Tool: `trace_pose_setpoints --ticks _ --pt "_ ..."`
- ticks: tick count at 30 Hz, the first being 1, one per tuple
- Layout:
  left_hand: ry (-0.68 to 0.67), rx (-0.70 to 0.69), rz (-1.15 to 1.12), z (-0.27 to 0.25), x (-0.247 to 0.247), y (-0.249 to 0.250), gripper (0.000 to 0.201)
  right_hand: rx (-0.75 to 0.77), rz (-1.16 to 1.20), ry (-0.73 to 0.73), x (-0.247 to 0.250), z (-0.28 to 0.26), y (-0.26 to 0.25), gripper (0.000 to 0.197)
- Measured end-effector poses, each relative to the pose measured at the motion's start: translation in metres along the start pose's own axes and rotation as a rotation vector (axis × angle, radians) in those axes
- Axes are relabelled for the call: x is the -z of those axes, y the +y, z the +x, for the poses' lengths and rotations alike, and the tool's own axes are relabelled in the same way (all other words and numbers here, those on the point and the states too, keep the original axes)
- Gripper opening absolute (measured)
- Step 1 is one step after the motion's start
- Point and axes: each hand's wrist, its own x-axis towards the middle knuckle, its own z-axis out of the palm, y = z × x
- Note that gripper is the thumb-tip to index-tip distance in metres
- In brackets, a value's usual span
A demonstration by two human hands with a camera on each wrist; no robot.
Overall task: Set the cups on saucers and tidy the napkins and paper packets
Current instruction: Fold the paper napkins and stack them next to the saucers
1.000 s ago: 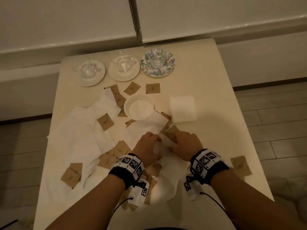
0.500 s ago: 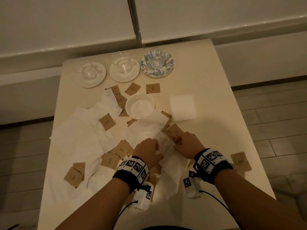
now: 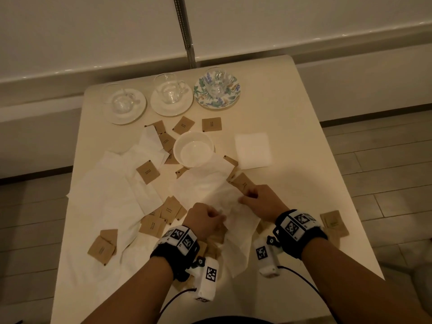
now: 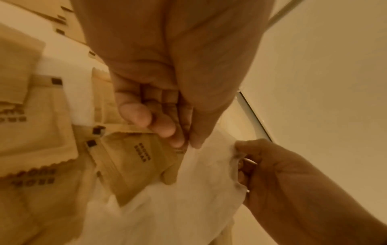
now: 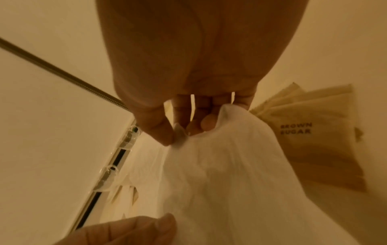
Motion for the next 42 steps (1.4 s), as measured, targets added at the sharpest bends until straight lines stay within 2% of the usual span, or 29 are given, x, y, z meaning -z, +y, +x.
trace_pose_setpoints --ticks 4,8,12,14,19,26,30,34,36,38,42 --pt "0.064 -0.034 -0.182 0.0 0.005 0.008 0.021 0.028 0.183 0.073 0.01 -0.006 -0.012 0.028" --pt "0.024 -0.036 -0.522 0.002 0.016 0.023 0.037 0.101 0.303 0.104 0.023 -0.012 -0.028 0.034" --pt "0.026 -0.18 -0.667 0.007 0.038 0.041 0.04 0.159 0.514 0.14 0.038 -0.013 -0.045 0.024" --pt "0.05 -0.256 -0.672 0.009 0.049 0.049 0.039 0.17 0.552 0.179 0.045 -0.012 -0.05 0.017" --pt "0.161 -0.393 -0.631 0.01 0.063 0.065 0.029 0.18 0.592 0.248 0.054 -0.006 -0.052 0.018" --pt "0.247 -0.421 -0.643 0.003 0.058 0.07 0.023 0.199 0.626 0.274 0.047 -0.004 -0.042 0.019" --pt "0.243 -0.432 -0.654 0.001 0.061 0.069 0.021 0.223 0.627 0.269 0.046 -0.007 -0.037 0.002" --pt "0.271 -0.449 -0.581 0.001 0.068 0.069 0.024 0.25 0.565 0.3 0.051 -0.011 -0.037 0.044" --pt "0.289 -0.461 -0.539 0.001 0.071 0.07 0.026 0.3 0.488 0.278 0.054 -0.013 -0.041 0.052" --pt "0.295 -0.472 -0.519 0.001 0.073 0.071 0.031 0.332 0.415 0.253 0.056 -0.015 -0.045 0.047" --pt "0.317 -0.471 -0.481 0.0 0.076 0.073 0.029 0.347 0.252 0.312 0.058 -0.014 -0.05 0.023"
